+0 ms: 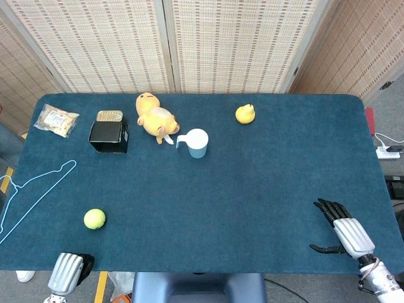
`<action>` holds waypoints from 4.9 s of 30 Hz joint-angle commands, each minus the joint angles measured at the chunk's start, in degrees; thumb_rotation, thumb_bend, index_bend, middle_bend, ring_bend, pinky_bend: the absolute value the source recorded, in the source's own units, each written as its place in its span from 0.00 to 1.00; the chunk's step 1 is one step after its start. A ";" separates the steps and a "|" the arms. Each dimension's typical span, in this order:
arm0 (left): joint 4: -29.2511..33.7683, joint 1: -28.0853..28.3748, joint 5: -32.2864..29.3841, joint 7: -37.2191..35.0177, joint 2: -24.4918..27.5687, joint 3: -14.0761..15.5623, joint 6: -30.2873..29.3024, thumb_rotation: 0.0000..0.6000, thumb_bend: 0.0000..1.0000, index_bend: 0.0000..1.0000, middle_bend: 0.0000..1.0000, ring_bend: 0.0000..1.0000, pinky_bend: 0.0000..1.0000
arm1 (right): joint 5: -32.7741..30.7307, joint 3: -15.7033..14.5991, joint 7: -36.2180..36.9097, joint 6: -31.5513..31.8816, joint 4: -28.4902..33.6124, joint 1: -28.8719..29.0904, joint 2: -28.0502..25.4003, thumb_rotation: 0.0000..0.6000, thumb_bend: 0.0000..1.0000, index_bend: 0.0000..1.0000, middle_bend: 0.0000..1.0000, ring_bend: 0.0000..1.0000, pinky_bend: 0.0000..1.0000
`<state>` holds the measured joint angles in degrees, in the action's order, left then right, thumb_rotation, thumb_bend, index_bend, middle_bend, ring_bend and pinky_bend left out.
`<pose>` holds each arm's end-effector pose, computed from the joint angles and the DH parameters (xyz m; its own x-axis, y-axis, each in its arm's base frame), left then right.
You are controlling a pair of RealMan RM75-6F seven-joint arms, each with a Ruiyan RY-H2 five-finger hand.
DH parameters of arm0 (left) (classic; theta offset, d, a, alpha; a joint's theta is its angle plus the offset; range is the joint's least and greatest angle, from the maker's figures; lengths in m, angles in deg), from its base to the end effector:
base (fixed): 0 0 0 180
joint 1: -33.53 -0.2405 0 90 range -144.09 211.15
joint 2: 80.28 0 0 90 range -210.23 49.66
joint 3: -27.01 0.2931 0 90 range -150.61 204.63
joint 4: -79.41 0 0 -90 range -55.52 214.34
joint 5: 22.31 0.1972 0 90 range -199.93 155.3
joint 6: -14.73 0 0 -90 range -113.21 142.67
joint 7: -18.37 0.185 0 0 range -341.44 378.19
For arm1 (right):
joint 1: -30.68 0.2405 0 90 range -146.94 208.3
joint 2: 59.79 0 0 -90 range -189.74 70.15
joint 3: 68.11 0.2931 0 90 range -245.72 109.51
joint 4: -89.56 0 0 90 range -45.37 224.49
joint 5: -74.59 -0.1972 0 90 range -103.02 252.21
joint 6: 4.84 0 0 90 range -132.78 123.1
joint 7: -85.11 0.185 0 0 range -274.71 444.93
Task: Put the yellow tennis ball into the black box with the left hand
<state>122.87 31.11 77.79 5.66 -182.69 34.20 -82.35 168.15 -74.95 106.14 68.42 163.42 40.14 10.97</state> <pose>-0.3593 0.1463 -0.0059 0.3443 0.0403 0.9380 0.9176 -0.2257 -0.3271 -0.3894 -0.2134 0.1082 0.2885 -0.3596 0.8874 -0.9575 -0.1057 0.2685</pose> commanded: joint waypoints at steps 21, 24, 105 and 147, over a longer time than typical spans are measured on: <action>-14.58 3.60 -2.41 2.35 -9.86 -2.82 -0.51 1.00 0.82 1.00 1.00 1.00 1.00 | -0.34 0.07 1.02 -0.18 -0.25 0.12 -0.24 0.84 0.00 0.00 0.00 0.00 0.00; -13.42 3.98 -2.25 2.29 -9.45 -2.22 0.45 1.00 0.82 1.00 1.00 1.00 1.00 | -0.29 0.04 1.46 -0.06 -0.46 0.09 -0.26 0.84 0.00 0.00 0.00 0.00 0.00; -15.94 31.96 -17.72 5.82 -12.01 -16.84 34.24 0.76 0.66 0.69 0.54 0.36 0.36 | -5.68 1.92 -1.74 -4.39 -1.71 -0.57 2.01 0.84 0.00 0.00 0.00 0.00 0.00; -24.66 40.54 -20.82 -1.80 -12.54 -17.39 41.23 0.30 0.51 0.00 0.00 0.00 0.00 | -6.98 2.63 -3.13 -6.74 -2.05 0.10 2.67 0.84 0.00 0.00 0.00 0.00 0.00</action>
<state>98.15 71.70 57.01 3.82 -195.27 16.76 -41.17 161.16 -72.32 103.02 61.69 161.36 40.23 13.64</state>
